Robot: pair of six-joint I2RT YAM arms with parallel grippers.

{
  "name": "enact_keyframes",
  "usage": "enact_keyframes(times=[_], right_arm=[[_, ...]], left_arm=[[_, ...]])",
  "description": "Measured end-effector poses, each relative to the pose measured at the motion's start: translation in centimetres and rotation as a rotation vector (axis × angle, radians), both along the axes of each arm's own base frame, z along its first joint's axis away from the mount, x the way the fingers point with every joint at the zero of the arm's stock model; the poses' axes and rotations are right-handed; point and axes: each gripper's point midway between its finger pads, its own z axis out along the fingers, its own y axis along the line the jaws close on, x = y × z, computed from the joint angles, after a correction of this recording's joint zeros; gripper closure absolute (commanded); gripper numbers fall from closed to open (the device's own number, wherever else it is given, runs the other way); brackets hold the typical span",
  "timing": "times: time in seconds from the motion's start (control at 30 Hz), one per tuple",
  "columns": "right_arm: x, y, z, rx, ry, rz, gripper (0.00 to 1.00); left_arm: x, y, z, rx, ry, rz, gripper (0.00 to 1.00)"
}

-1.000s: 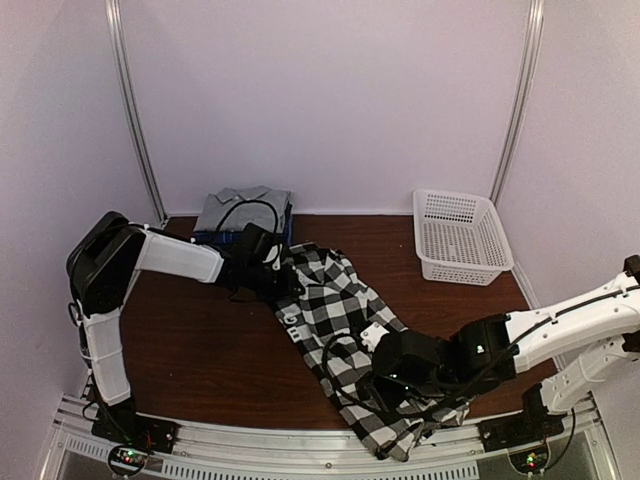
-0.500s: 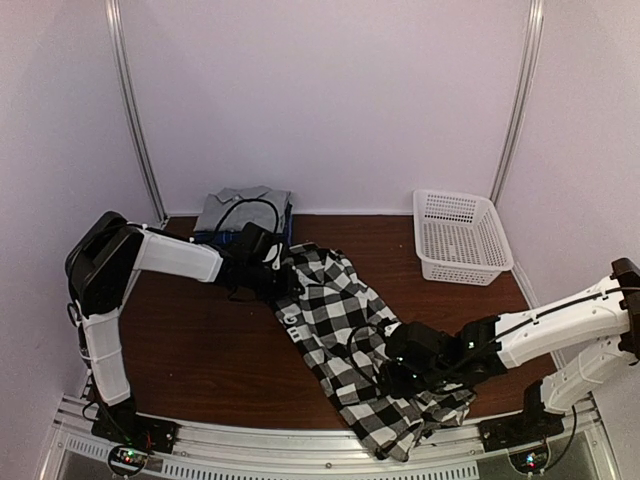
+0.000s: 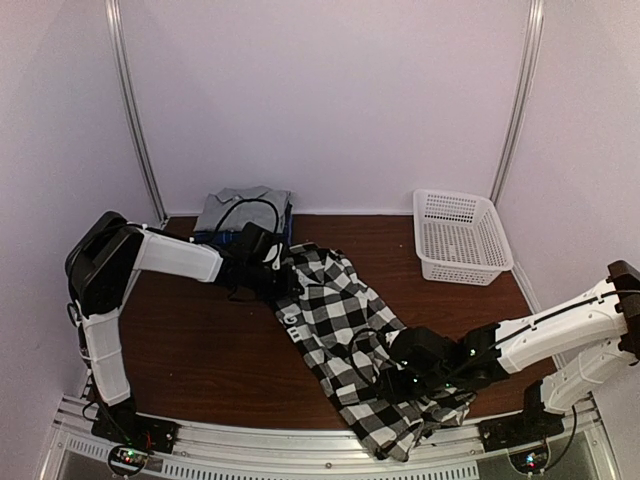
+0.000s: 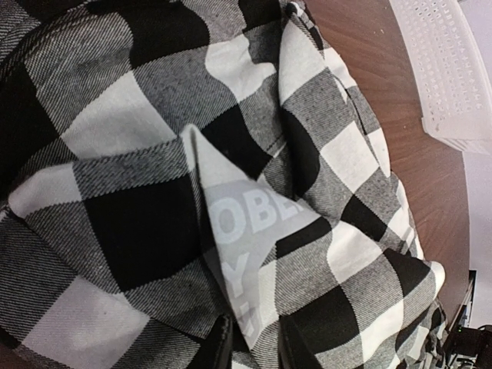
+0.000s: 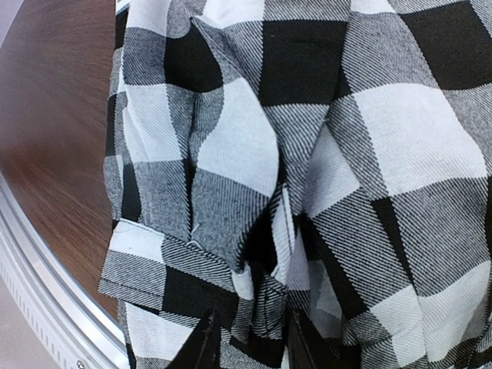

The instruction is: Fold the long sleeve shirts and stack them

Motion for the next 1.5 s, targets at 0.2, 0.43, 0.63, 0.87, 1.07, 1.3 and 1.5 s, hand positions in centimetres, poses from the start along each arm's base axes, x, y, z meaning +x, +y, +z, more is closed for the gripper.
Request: enact_keyframes(times=[0.2, 0.43, 0.63, 0.87, 1.07, 1.3, 1.5], right_arm=[[-0.1, 0.2, 0.0, 0.009, 0.01, 0.0, 0.88], [-0.2, 0.1, 0.1, 0.001, 0.012, 0.005, 0.99], [-0.2, 0.1, 0.6, -0.009, 0.014, 0.01, 1.0], [-0.4, -0.4, 0.8, -0.038, 0.017, 0.021, 1.0], [-1.0, -1.0, 1.9, -0.023, 0.031, 0.034, 1.0], [-2.1, -1.3, 0.6, -0.035, 0.079, 0.059, 1.0], [-2.3, -1.5, -0.2, -0.054, 0.093, 0.055, 0.92]], left_arm=[[0.0, 0.0, 0.0, 0.0, 0.0, 0.0, 0.81], [0.0, 0.0, 0.0, 0.001, -0.002, -0.003, 0.86], [-0.1, -0.1, 0.0, 0.0, -0.002, -0.009, 0.89], [-0.1, -0.1, 0.0, -0.003, 0.0, -0.014, 0.94], [-0.3, -0.3, 0.1, -0.01, 0.004, -0.024, 0.97], [-0.8, 0.0, -0.6, -0.001, 0.02, -0.025, 0.99], [-0.5, 0.7, -1.1, 0.033, 0.011, 0.003, 0.96]])
